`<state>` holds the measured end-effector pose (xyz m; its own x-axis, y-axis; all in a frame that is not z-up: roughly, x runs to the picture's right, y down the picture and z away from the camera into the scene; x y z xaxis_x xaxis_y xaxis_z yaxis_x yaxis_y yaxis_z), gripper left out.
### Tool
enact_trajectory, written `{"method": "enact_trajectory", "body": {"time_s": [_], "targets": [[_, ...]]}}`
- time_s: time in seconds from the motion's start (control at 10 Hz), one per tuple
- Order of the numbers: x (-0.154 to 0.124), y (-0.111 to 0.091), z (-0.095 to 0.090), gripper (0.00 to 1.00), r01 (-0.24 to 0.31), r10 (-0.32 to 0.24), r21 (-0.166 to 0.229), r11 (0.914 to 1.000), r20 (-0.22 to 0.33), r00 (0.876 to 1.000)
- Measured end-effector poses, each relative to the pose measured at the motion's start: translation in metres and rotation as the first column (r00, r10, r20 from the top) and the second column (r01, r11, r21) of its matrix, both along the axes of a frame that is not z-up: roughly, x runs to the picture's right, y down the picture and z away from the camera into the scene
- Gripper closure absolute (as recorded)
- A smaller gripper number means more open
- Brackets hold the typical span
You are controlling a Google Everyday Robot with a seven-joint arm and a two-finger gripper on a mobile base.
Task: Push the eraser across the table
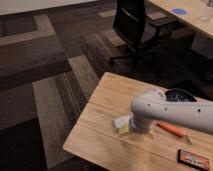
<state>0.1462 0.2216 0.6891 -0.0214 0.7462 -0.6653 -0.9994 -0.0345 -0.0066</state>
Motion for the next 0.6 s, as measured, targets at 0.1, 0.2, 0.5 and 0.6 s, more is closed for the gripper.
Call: {"method": "enact_trajectory", "body": {"time_s": [0.1, 0.2, 0.5, 0.6], "targets": [[0.000, 0.000, 0.000, 0.20, 0.000, 0.000, 0.000, 1.0000, 0.000, 1.000], [0.000, 0.001, 0.001, 0.20, -0.010, 0.010, -0.003, 0.9999, 0.004, 1.000], [0.028, 0.025, 0.008, 0.20, -0.143, 0.143, -0.014, 0.9897, 0.053, 0.988], [0.052, 0.029, 0.006, 0.20, -0.158, 0.158, -0.004, 0.9875, 0.045, 0.986]]}}
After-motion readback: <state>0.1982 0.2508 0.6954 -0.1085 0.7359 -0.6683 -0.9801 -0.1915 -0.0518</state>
